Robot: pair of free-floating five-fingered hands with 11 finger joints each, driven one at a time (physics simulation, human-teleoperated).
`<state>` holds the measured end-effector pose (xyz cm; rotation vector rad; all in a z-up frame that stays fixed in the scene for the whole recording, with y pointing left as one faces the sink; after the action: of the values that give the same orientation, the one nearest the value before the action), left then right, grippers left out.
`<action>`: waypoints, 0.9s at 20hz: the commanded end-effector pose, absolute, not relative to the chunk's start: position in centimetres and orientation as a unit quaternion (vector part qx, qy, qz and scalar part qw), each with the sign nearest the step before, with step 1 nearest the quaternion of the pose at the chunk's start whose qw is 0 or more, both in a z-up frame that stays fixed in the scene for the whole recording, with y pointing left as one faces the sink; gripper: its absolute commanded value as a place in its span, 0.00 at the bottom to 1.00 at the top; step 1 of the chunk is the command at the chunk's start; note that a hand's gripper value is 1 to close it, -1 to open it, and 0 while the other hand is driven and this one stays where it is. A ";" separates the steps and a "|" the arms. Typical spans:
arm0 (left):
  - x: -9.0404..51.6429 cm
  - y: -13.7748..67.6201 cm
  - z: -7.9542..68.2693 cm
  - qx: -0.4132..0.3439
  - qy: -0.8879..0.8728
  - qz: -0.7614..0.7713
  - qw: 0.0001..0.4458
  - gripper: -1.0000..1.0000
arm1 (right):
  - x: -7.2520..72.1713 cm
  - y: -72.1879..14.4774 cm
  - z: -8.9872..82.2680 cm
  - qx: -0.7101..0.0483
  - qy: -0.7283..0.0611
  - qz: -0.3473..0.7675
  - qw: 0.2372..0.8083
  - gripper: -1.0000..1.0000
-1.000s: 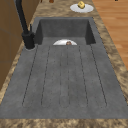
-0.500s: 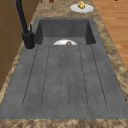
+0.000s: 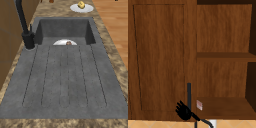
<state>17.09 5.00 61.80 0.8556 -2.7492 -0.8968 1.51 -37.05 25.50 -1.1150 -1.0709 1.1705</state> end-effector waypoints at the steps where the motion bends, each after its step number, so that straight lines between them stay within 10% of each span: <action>1: 16.8 5.0 62.2 0.315 -0.915 -0.236 0.088 0.00 | 1.5 -37.1 25.5 -0.474 -0.455 0.498 0.566 0.50; 18: 15.6 4.9 63.6 0.319 -0.917 -0.221 0.098 0.00 | 1.5 -37.1 25.5 -0.474 -0.455 0.498 0.566 0.50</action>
<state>15.80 4.94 63.30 0.8709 -2.7430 -0.8430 1.51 -37.05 25.50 -1.1150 -1.0709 1.1705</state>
